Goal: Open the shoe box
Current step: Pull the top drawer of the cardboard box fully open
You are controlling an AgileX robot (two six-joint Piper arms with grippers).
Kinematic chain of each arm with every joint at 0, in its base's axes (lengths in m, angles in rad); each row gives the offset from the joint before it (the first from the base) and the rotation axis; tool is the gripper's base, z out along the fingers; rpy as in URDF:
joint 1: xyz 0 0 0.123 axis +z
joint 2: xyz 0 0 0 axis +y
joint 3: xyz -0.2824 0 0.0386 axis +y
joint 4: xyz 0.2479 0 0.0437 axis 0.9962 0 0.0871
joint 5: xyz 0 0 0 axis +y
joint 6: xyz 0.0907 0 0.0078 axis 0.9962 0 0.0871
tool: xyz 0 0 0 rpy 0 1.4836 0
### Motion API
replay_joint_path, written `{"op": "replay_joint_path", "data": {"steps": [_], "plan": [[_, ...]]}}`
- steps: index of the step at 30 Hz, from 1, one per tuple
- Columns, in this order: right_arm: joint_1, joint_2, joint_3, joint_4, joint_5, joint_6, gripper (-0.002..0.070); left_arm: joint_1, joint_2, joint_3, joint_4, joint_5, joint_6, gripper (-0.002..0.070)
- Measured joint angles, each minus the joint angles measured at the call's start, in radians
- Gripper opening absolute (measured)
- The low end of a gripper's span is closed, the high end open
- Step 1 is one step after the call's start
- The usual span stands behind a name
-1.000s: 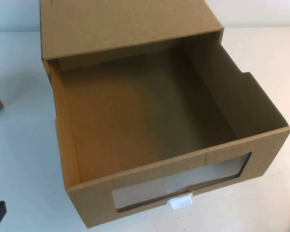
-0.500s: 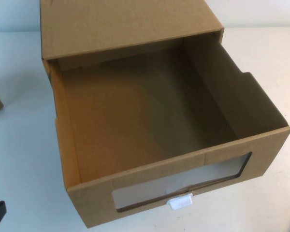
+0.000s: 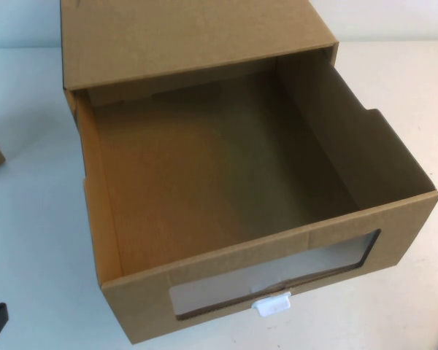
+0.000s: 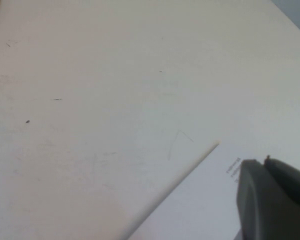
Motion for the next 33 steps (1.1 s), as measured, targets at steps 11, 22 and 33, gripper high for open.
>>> {"op": "replay_joint_path", "data": {"steps": [11,22,33], "plan": [[0.0,0.0,0.0,0.0,0.001,0.0,-0.0018,0.002,-0.127,0.209,0.219,-0.309,-0.251,-0.0006],[0.0,0.0,0.0,0.0,0.002,0.0,-0.0018,0.07,-0.172,0.338,0.269,-0.364,-0.378,-0.0006],[0.0,0.0,0.0,0.0,0.002,0.0,-0.0018,0.071,-0.172,0.338,0.262,-0.276,-0.308,-0.0006]]}}
